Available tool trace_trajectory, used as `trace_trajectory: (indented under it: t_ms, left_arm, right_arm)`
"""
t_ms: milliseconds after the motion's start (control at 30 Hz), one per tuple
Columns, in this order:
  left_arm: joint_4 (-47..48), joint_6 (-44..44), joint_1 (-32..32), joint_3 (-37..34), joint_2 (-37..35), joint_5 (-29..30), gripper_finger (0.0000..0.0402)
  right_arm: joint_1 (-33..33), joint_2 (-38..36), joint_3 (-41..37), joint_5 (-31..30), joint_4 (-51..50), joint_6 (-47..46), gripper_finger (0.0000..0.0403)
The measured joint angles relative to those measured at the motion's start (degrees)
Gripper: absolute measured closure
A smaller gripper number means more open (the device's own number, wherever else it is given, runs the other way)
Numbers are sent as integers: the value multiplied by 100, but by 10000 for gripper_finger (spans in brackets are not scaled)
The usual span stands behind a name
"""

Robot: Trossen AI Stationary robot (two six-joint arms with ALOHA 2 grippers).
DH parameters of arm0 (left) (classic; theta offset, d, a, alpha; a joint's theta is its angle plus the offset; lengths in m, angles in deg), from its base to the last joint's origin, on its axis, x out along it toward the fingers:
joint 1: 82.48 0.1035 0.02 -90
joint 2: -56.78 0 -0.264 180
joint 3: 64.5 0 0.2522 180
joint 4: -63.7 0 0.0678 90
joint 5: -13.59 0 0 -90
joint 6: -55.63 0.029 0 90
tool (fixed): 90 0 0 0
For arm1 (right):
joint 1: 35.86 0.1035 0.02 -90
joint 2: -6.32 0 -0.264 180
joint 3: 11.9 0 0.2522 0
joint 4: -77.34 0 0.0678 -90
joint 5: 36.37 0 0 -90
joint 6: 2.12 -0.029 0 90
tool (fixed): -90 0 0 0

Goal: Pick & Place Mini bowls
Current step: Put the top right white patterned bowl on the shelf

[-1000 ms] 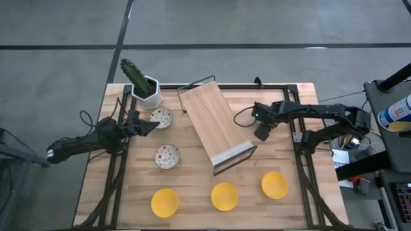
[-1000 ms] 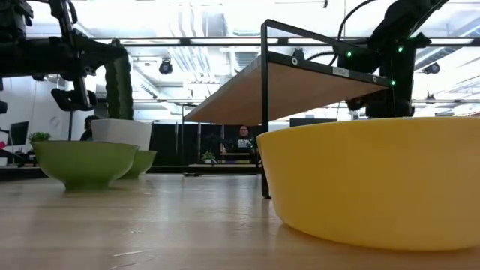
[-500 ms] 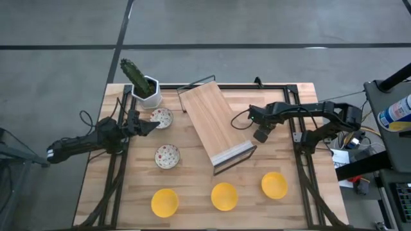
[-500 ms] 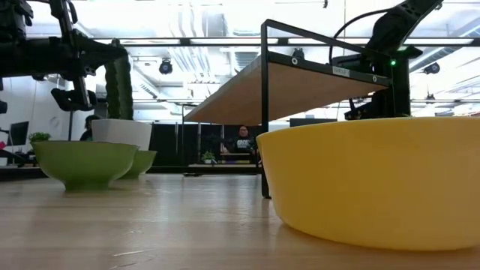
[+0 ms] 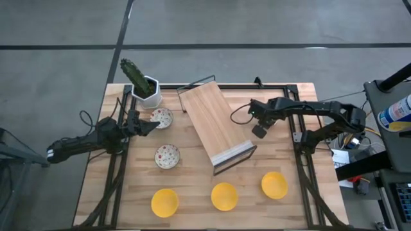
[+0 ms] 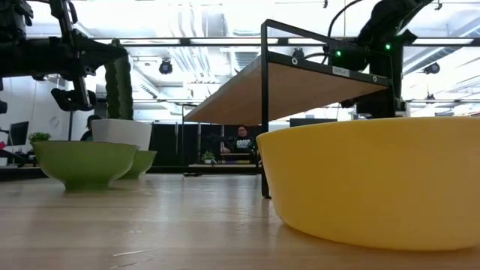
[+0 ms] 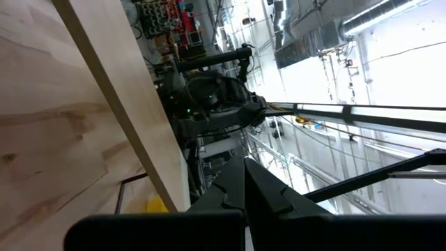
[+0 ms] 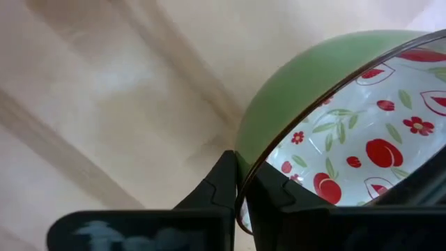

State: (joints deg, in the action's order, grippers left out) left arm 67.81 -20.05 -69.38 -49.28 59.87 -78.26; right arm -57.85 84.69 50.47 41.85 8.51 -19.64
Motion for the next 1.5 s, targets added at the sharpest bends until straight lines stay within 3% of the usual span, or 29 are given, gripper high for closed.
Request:
trace_trajectory:
  t_ms: [467,767,1333,1500]
  left_arm:
    - [2,0,-2,0,0,2,401]
    - [7,-75,-1,1,0,0,401]
    - [68,-84,-1,2,2,-2,401]
    - [68,-103,-2,-48,2,-11,401]
  right_arm:
    - [40,59,2031,-179,-1053,635,392]
    - [569,206,3350,-144,-1225,1569,392]
    - [2491,2759,6380,-400,-3454,2836,392]
    - [2839,3300,6943,-640,-3511,3328,391]
